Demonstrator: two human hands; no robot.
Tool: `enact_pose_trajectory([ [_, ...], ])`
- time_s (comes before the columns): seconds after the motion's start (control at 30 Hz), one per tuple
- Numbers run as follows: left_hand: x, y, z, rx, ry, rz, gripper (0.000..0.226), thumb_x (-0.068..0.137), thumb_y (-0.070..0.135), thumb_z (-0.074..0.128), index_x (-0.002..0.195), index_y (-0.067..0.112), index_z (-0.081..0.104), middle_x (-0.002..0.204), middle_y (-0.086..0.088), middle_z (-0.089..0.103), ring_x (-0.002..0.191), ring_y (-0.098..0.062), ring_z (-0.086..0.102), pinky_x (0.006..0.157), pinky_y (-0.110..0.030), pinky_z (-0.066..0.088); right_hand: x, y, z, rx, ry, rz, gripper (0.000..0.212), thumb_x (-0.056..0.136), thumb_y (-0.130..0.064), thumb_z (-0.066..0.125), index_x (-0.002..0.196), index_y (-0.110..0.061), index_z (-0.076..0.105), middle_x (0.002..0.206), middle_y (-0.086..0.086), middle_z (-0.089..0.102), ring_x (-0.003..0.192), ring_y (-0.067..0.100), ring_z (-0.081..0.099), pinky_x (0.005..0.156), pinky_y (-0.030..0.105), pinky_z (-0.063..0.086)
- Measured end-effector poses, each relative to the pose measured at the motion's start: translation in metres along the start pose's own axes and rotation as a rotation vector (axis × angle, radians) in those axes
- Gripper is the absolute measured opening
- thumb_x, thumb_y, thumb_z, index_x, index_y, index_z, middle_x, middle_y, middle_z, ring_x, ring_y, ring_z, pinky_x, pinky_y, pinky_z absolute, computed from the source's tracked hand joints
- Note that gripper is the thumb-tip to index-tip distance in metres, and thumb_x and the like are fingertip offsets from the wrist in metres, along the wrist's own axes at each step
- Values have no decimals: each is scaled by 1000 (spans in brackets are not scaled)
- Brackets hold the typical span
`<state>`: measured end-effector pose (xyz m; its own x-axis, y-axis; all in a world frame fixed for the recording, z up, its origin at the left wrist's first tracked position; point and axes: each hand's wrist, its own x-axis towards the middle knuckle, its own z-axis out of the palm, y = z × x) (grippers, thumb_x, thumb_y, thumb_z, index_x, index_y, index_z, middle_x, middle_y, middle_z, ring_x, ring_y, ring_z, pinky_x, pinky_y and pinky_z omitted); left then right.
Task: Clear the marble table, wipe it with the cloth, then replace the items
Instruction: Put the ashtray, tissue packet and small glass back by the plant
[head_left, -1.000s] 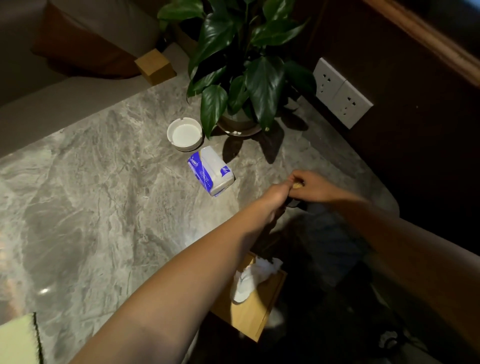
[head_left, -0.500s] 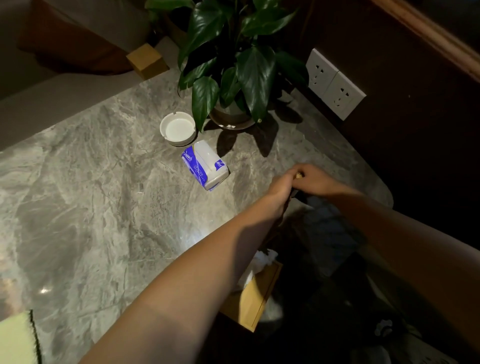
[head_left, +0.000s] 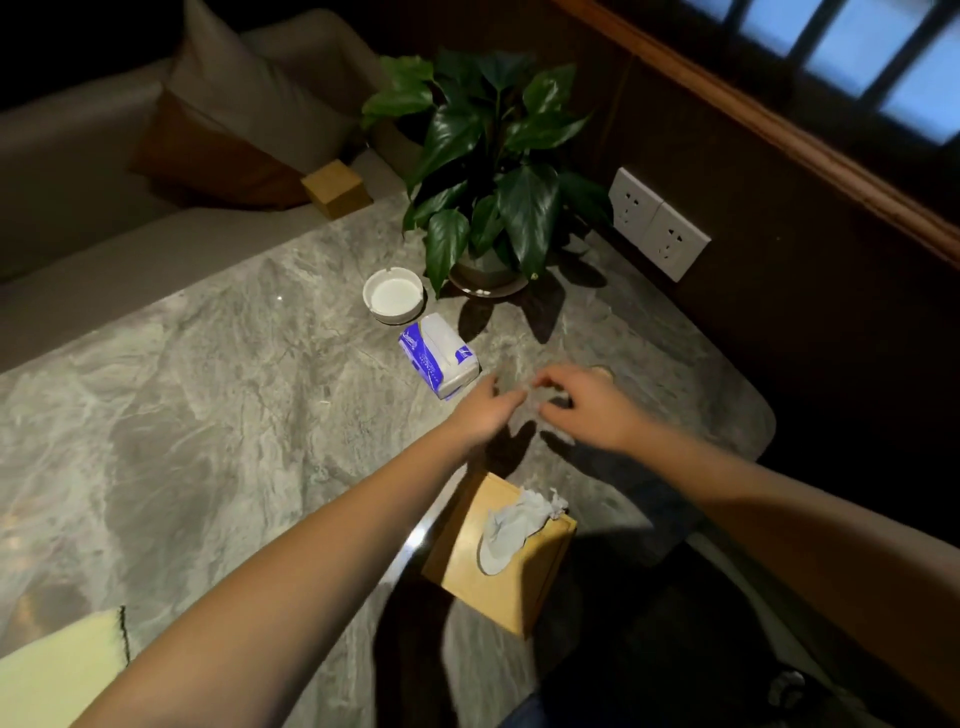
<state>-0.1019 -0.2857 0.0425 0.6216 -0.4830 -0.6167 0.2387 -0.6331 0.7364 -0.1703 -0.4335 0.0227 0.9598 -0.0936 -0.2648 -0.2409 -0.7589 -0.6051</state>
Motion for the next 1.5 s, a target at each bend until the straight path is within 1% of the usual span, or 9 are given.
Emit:
enact_pose_trajectory([
  [0.13,-29,-49,-21,200,-97,-153,50,95,32,50,134,3,45,130,-15,52,115,-26,53,99,-34,40,-35,3,31,190,-273,200,23,91,-39,60,103,-19,59,93,-3,57,88,14,56,79,28,45],
  [0.23,-53,-73,-26,187,-166,-256,40,93,39,51,117,7,57,100,-7,57,83,-18,54,68,-28,44,-59,11,42,322,-379,340,19,93,-43,56,90,-24,59,87,-3,57,84,15,55,75,30,46],
  [0.43,-83,-91,-15,53,-175,-256,26,96,38,48,110,17,56,78,2,56,64,-9,51,52,-17,42,-104,3,58,648,-415,625,32,95,-46,50,120,-26,50,129,2,54,109,20,61,82,42,59],
  [0.6,-88,-95,-7,-10,-119,-204,33,98,31,45,120,10,57,77,3,56,64,-7,52,45,-12,44,-123,-9,68,918,-367,724,39,95,-41,54,131,-26,47,132,2,51,116,27,59,76,44,60],
  [0.73,-89,-94,-5,3,-108,-186,34,99,28,43,126,10,54,97,-6,61,67,-6,53,39,-5,40,-126,-20,82,1004,-325,791,27,98,-25,52,124,-19,51,109,3,66,91,20,67,71,41,60],
  [0.83,-88,-93,-5,10,-93,-161,34,98,27,45,127,11,55,114,-13,64,67,-4,54,39,-6,41,-126,-24,89,1009,-336,794,21,99,-26,50,117,-17,54,101,3,67,84,18,67,70,37,60],
  [1.13,-59,-86,-13,-3,27,-97,30,94,26,55,119,13,64,93,-6,66,65,-8,57,42,-9,40,-105,-28,86,1118,-230,812,22,99,-25,50,117,-14,52,100,4,65,82,22,66,63,33,60],
  [1.33,-20,-64,-18,50,113,-38,32,91,27,59,121,16,64,114,-11,69,100,-26,65,90,-36,52,-75,-32,78,1221,-116,839,23,100,-25,48,120,-15,49,108,8,63,86,26,65,58,31,60],
  [1.5,7,-44,-28,88,114,-29,34,91,30,59,123,18,63,113,-10,68,105,-28,64,95,-42,50,-49,-32,65,1215,-40,836,29,100,-23,48,128,-17,48,133,13,57,114,37,60,59,32,60],
])
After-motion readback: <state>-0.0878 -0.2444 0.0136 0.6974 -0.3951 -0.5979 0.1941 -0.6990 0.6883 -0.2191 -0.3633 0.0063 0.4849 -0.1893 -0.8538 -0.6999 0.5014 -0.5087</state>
